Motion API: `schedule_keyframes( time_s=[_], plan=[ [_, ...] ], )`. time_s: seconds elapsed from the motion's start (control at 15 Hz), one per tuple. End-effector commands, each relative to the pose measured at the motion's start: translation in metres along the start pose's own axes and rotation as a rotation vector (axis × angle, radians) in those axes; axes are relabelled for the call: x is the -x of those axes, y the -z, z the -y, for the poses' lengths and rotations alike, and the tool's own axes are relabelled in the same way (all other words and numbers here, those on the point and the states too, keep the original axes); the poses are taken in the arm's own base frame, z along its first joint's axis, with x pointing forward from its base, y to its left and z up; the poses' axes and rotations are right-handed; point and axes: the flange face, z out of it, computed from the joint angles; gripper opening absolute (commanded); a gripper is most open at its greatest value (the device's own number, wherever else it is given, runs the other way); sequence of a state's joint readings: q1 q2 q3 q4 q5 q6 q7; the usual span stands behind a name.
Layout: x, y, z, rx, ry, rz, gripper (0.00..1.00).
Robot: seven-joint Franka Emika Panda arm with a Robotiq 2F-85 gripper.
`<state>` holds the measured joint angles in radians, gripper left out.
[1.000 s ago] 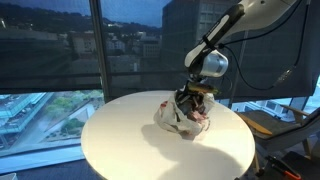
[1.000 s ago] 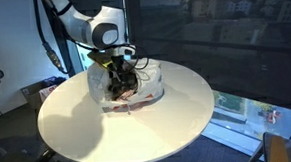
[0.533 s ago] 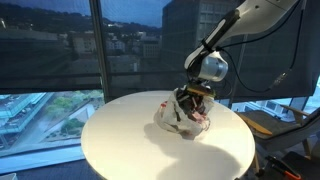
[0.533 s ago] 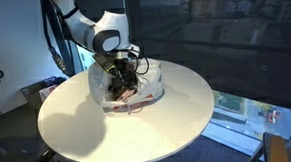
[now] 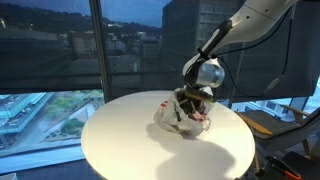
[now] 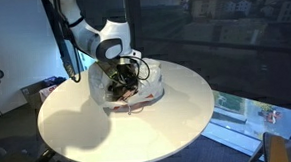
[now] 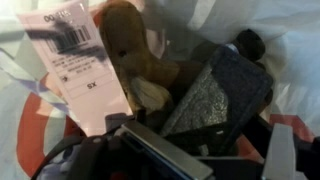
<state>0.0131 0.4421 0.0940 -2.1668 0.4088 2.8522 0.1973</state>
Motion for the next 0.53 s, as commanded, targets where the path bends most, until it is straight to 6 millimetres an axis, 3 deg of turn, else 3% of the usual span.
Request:
schedule_keyframes(
  time_s=[0.0,0.27,0.47],
  plan=[
    [-0.008,-0.004,0.005,-0.005,0.013,-0.049,0.66],
    [0.003,0.008,0.011,-0.006,0.054,-0.014,0.37],
    [0.017,0.025,0.015,0.004,0.117,0.023,0.28]
  ],
)
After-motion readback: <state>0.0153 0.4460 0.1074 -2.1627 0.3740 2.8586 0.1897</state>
